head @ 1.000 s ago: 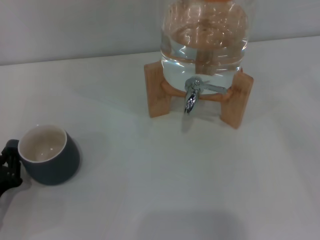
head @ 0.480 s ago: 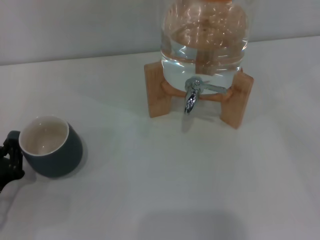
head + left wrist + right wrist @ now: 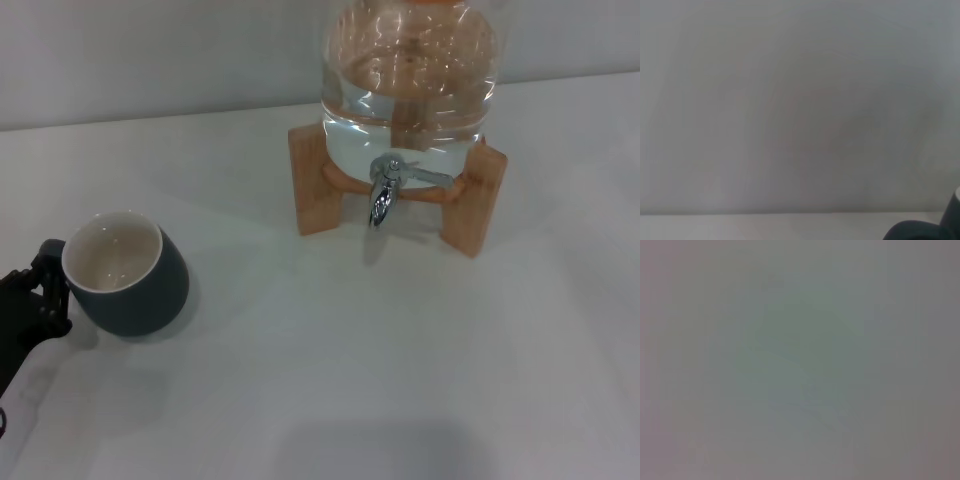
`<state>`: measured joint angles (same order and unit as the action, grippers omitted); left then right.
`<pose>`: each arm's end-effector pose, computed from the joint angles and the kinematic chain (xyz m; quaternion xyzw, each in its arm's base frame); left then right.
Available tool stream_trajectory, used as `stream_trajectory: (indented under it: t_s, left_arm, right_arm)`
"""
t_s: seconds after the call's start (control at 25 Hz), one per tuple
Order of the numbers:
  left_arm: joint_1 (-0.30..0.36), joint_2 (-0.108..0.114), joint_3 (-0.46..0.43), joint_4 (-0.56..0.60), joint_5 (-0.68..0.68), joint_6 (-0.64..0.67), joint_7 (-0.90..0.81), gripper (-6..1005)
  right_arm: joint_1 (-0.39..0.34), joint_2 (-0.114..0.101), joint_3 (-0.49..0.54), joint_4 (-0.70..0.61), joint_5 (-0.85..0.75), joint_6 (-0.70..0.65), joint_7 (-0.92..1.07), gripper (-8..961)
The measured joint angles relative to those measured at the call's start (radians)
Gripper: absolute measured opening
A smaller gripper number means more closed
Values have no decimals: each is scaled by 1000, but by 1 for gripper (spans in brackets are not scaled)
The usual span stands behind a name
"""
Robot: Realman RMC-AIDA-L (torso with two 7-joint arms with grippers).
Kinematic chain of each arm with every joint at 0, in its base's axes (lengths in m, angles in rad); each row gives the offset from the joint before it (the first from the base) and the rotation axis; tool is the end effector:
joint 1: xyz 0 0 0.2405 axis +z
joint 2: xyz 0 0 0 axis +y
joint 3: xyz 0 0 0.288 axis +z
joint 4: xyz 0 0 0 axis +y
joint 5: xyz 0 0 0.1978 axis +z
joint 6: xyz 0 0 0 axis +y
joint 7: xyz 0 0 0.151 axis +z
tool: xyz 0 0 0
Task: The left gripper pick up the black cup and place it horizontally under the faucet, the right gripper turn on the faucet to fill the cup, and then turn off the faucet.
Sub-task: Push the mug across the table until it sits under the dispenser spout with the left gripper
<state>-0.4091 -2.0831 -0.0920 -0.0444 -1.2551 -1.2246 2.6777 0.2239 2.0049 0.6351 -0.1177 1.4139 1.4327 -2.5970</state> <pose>-0.3531 0.3052 -0.0587 -0.7695 -0.2918 -0.3131 0.4740 0.4599 0.2252 0.1082 -0.4793 0.2997 0.3301 0.7560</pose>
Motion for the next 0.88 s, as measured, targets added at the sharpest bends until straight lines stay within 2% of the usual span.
stream_trajectory:
  t_s: [0.88]
  left_arm:
    - [-57,-2,0,-83,115,37,-3,116]
  right_arm:
    - [0,0,-9,4,-9,0,-2,855]
